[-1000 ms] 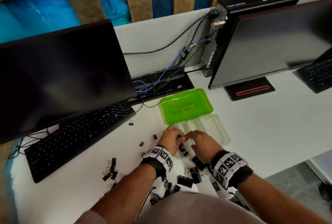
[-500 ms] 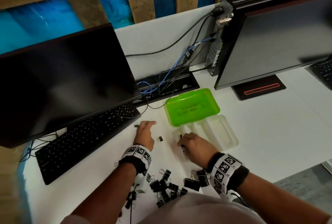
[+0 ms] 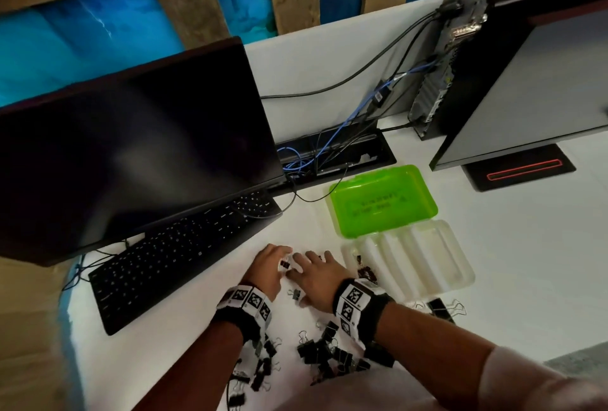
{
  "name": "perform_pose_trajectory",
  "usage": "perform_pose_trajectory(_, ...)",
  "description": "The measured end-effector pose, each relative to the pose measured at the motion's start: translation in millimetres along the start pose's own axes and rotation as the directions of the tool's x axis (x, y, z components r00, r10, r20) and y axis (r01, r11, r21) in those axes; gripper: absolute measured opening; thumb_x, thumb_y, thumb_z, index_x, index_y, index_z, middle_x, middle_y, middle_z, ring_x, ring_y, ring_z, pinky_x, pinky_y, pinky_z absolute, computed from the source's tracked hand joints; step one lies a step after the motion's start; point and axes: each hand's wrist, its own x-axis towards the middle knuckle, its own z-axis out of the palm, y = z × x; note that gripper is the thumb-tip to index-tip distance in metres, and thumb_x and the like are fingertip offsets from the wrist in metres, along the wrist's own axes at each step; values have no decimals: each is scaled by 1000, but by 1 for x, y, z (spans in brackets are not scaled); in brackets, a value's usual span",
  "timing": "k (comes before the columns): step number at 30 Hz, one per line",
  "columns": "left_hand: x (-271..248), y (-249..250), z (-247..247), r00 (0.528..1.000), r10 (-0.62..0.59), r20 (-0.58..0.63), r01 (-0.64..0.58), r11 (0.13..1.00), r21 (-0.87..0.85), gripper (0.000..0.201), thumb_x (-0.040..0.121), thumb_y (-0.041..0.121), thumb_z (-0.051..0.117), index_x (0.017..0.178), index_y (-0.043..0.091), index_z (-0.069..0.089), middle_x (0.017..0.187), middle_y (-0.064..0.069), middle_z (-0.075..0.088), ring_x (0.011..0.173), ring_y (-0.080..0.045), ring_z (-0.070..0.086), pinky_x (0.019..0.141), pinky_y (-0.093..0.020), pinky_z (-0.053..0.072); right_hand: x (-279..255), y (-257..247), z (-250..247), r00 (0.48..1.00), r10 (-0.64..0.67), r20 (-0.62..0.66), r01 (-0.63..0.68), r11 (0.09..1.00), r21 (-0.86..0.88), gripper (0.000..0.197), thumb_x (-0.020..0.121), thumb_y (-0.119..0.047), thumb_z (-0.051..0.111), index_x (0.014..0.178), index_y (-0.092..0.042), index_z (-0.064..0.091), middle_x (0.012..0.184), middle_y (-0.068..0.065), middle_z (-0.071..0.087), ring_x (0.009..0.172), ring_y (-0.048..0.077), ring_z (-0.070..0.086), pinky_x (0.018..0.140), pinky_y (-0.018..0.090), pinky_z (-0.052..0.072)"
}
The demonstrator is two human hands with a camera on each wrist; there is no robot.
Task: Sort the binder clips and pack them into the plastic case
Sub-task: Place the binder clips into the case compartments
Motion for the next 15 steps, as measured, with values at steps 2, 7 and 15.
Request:
perform_pose_trajectory(2, -6, -3, 1, 999, -13, 50, 14, 1000, -17, 61, 75, -12, 58, 126, 20, 49, 120, 5, 44, 114, -14, 47, 98, -20, 40, 2, -3, 7, 1000, -7, 23, 7, 1000, -18, 61, 85, -40, 59, 137, -19, 36, 150, 15, 22, 136, 39, 24, 105, 62, 25)
perform_pose_trajectory(7, -18, 4, 4, 985, -99, 138, 110, 992, -68, 72, 63, 12, 83, 125, 23, 48, 118, 14, 36, 101, -7, 44, 94, -20, 39, -4, 5, -1, 1000, 6, 3, -6, 999, 50, 38, 95, -9, 37, 132, -2, 40, 135, 24, 38, 121, 41, 40, 92, 54, 44)
perform_pose_trajectory(15, -24, 26, 31, 993, -83, 81, 87, 995, -47, 25, 77, 1, 70, 88, 19, 58, 104, 6, 42, 70, -6, 49, 66, -3, 37, -18, 14, -11, 992, 101, 73, -105, 993, 53, 32, 89, 8, 31, 112, 7, 53, 118, 24, 49, 109, 40, 49, 88, 51, 48)
